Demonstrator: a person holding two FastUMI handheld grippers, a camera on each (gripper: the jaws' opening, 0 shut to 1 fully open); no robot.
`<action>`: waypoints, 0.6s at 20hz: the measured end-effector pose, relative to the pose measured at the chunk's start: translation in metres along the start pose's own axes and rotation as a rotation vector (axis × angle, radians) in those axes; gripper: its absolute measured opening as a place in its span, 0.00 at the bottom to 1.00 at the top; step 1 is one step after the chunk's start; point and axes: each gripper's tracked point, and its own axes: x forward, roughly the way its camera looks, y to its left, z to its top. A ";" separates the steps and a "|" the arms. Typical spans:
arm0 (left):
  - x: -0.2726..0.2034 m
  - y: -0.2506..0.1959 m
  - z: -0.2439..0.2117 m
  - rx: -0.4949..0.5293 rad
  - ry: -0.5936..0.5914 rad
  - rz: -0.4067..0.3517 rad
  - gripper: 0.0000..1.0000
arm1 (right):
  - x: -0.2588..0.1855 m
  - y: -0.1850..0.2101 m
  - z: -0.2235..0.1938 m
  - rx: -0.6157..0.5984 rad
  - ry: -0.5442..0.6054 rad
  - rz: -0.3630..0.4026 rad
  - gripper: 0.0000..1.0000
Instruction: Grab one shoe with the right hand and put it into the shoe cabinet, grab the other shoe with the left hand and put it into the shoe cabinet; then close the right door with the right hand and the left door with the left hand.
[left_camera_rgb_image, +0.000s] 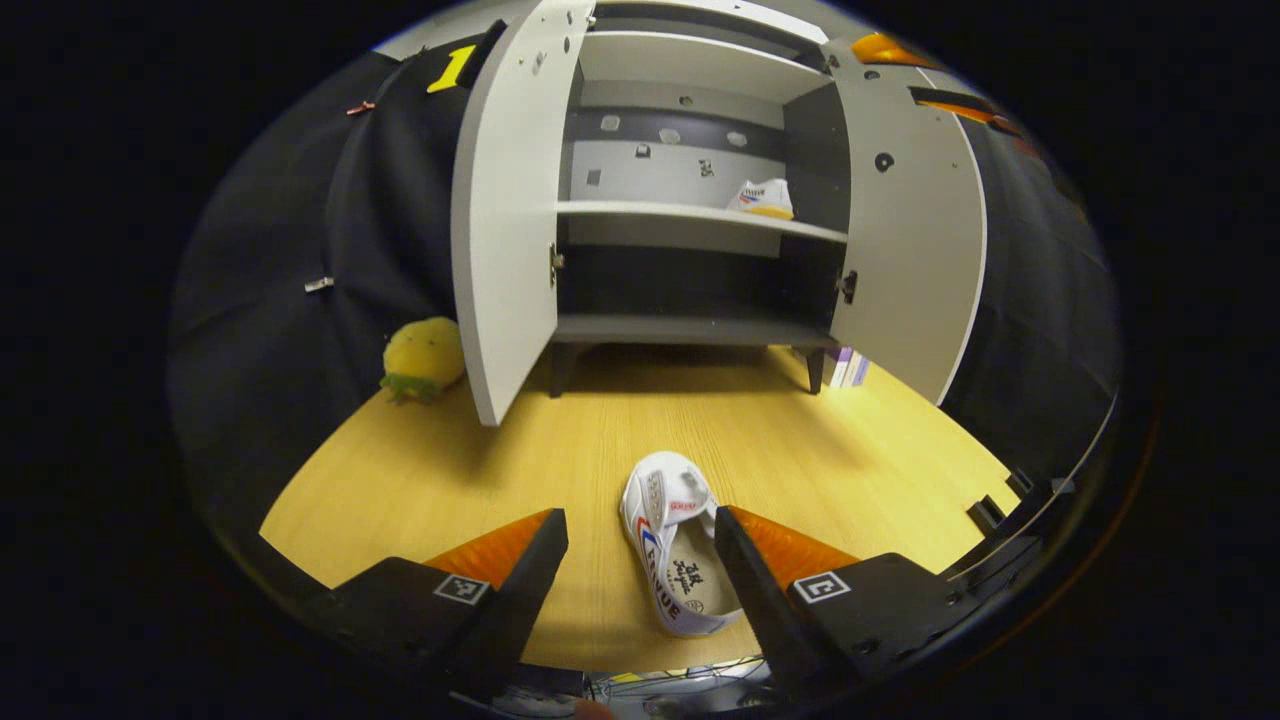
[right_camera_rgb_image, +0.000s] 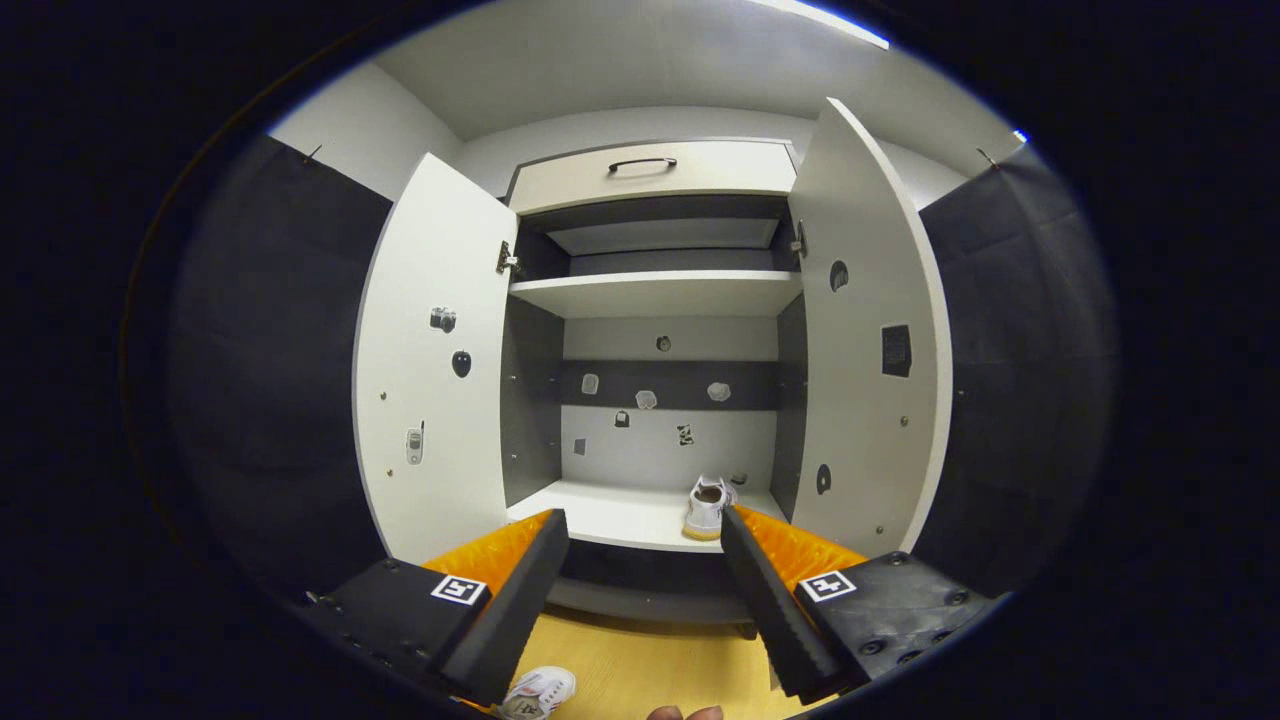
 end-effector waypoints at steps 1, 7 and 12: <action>0.009 -0.003 -0.008 0.001 0.024 -0.010 0.93 | -0.005 -0.006 -0.002 -0.002 0.007 -0.008 0.98; 0.061 -0.006 -0.037 0.043 0.099 -0.011 0.74 | -0.027 -0.046 -0.009 -0.015 0.047 -0.090 0.98; 0.096 -0.001 -0.038 0.065 0.100 0.021 0.67 | -0.048 -0.077 -0.010 -0.026 0.066 -0.157 0.98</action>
